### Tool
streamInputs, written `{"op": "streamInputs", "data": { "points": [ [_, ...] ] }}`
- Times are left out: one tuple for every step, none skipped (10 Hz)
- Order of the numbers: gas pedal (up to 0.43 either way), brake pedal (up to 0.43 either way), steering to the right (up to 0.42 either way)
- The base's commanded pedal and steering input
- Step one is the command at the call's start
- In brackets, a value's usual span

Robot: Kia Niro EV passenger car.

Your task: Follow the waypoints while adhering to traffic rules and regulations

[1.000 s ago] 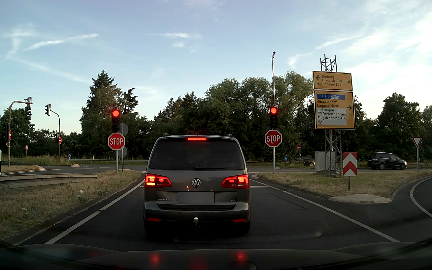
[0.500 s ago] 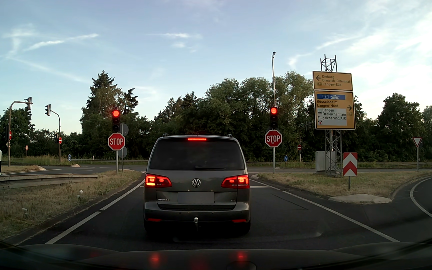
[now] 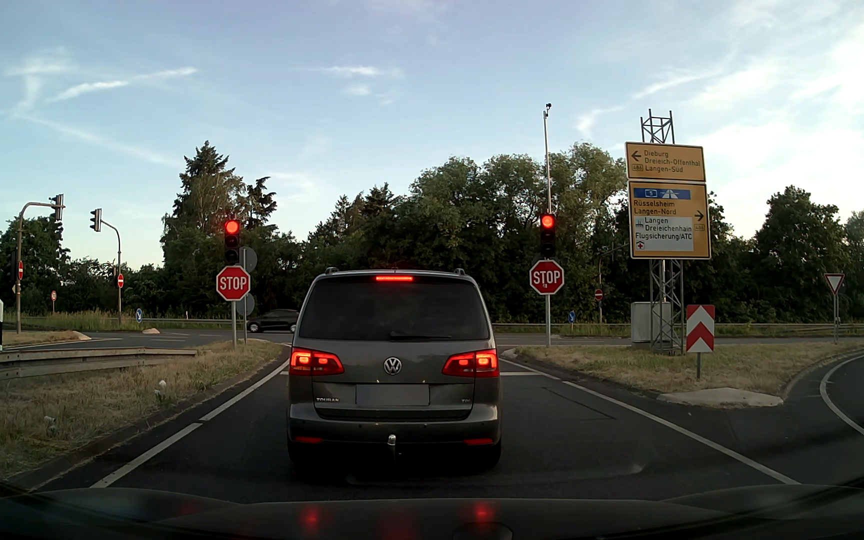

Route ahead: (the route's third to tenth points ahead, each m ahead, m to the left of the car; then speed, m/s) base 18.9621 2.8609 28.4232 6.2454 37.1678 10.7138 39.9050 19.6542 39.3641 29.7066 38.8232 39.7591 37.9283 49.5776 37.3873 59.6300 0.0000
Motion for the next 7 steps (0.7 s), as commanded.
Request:
{"op": "streamInputs", "data": {
  "points": [
    [0.0, 0.384, -0.01],
    [0.0, 0.384, -0.01],
    [0.0, 0.384, -0.01],
    [0.0, 0.39, -0.01],
    [0.0, 0.384, -0.01],
    [0.0, 0.384, -0.01],
    [0.0, 0.39, -0.01]
  ]
}}
